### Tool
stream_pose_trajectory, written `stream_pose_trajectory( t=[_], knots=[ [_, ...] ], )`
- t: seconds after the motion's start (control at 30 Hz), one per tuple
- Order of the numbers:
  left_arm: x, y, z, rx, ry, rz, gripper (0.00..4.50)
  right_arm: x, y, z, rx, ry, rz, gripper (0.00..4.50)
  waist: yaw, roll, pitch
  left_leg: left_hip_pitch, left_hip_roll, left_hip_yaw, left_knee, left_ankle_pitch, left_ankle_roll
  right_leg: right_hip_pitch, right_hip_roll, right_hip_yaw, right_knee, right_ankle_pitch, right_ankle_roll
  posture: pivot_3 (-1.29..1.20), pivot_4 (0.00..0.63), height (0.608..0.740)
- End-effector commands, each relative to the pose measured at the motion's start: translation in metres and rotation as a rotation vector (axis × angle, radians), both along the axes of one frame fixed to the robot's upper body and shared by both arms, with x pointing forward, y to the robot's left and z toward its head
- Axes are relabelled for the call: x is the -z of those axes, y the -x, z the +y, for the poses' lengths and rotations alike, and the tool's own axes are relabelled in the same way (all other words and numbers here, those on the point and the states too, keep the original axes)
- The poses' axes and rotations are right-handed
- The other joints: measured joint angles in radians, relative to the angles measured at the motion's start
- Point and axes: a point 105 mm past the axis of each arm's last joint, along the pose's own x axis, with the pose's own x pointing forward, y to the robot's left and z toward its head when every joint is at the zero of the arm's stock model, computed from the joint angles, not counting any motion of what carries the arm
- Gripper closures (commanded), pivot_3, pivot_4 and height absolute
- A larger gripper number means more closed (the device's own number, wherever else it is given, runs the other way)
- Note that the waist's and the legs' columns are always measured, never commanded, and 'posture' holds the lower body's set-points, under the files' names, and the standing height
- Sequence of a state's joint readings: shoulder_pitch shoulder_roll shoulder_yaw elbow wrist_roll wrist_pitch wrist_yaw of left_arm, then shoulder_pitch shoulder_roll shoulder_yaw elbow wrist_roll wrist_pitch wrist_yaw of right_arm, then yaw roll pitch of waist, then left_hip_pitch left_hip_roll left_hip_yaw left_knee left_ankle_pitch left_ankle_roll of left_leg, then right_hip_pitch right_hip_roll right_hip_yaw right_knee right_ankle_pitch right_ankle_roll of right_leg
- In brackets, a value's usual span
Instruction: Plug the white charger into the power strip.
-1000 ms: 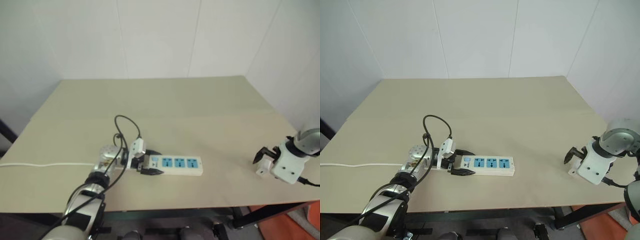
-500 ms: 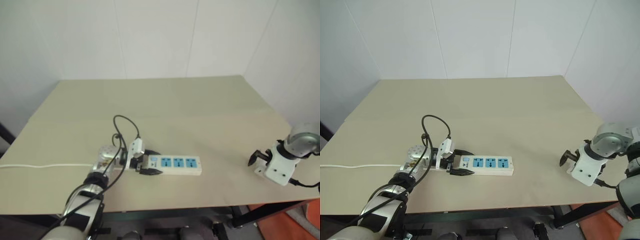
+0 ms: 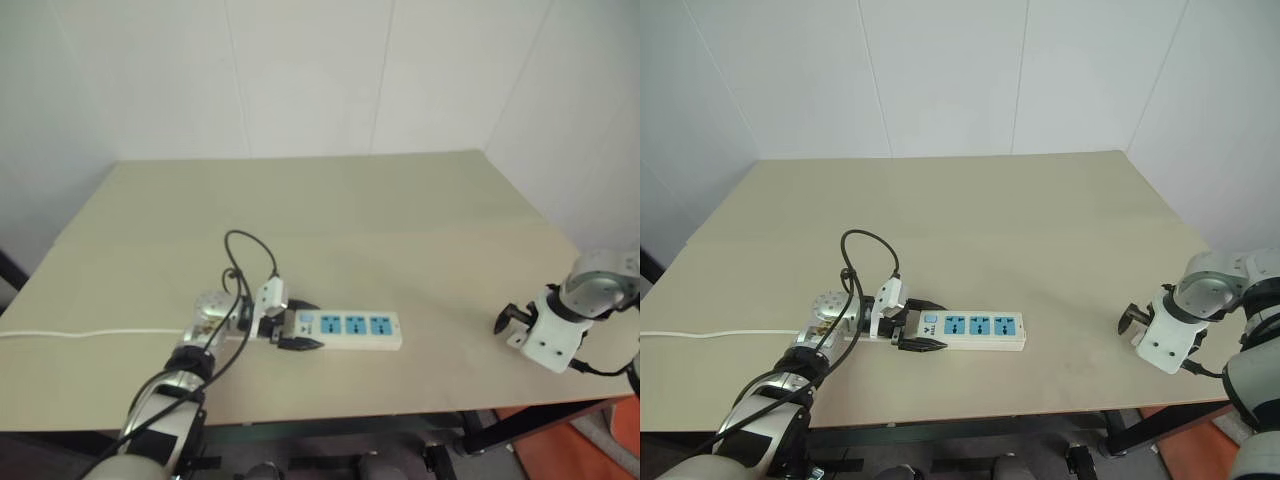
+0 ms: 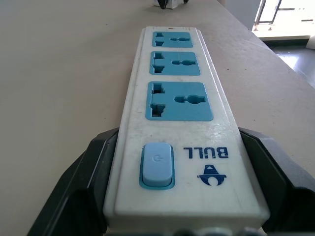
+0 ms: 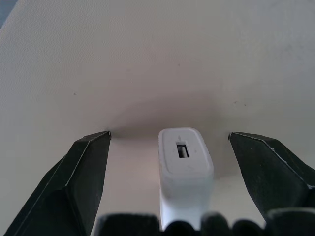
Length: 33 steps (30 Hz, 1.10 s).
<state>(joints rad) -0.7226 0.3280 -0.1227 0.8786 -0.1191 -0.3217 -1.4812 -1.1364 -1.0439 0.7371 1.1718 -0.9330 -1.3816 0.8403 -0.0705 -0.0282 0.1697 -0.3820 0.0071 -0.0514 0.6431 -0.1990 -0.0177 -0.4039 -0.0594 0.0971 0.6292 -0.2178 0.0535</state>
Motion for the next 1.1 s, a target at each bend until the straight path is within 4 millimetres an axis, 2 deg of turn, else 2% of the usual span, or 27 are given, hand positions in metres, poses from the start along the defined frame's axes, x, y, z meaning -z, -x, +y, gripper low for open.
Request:
stream_pose_trajectory(
  t=[0.03, 0.13, 0.23, 0.5, 0.87, 0.97, 1.1],
  knots=[
    [0.012, 0.003, 0.005, -0.009, -0.060, 0.023, 1.20, -0.008, -0.006, 0.000, 0.012, 0.002, -0.037, 0.00, 0.000, 0.000, 0.000, 0.000, 0.000, 0.000, 0.000, 0.000, 0.000, 0.000, 0.000, 0.000, 0.000, 0.000, 0.000, 0.00, 0.150, 0.740],
    [0.011, 0.003, 0.006, -0.012, -0.062, 0.022, 1.20, -0.006, -0.006, -0.001, 0.017, 0.010, -0.032, 0.00, -0.001, 0.000, 0.000, 0.000, 0.000, 0.000, 0.000, 0.000, 0.000, 0.000, 0.000, 0.000, 0.000, 0.000, 0.000, 0.00, 0.150, 0.740],
    [0.011, 0.002, 0.006, -0.017, -0.062, 0.020, 1.20, -0.005, -0.007, -0.003, 0.025, 0.026, -0.029, 0.58, 0.000, 0.000, 0.000, 0.000, 0.000, 0.000, 0.000, 0.000, 0.000, 0.000, 0.000, 0.000, 0.000, 0.000, 0.000, 0.00, 0.150, 0.740],
    [0.011, 0.001, 0.008, -0.023, -0.065, 0.018, 1.20, -0.004, -0.008, -0.006, 0.043, 0.049, -0.026, 3.27, -0.003, 0.000, 0.000, 0.001, 0.000, 0.000, 0.000, 0.000, 0.000, 0.000, 0.000, 0.000, 0.000, 0.000, 0.000, 0.00, 0.150, 0.740],
    [0.008, -0.001, 0.009, -0.026, -0.068, 0.009, 1.20, -0.013, -0.012, -0.003, 0.032, 0.017, -0.068, 3.31, -0.003, 0.000, 0.000, 0.001, 0.000, 0.000, 0.000, 0.000, 0.000, 0.001, 0.000, 0.000, 0.001, 0.000, 0.000, 0.00, 0.150, 0.740],
    [0.008, -0.001, 0.008, -0.022, -0.068, 0.007, 1.20, -0.025, -0.017, 0.003, 0.064, -0.065, -0.114, 3.31, -0.003, 0.000, 0.000, 0.001, 0.000, 0.000, 0.000, 0.000, 0.000, 0.001, 0.000, 0.000, 0.001, 0.000, 0.000, 0.00, 0.150, 0.740],
    [0.006, -0.001, 0.007, -0.015, -0.068, 0.004, 1.20, -0.049, -0.031, 0.024, 0.222, -0.328, -0.156, 3.31, -0.006, 0.000, 0.000, 0.002, 0.000, 0.000, 0.000, 0.000, 0.000, 0.002, 0.000, 0.000, 0.000, 0.000, 0.000, 0.00, 0.150, 0.740]
  ],
)
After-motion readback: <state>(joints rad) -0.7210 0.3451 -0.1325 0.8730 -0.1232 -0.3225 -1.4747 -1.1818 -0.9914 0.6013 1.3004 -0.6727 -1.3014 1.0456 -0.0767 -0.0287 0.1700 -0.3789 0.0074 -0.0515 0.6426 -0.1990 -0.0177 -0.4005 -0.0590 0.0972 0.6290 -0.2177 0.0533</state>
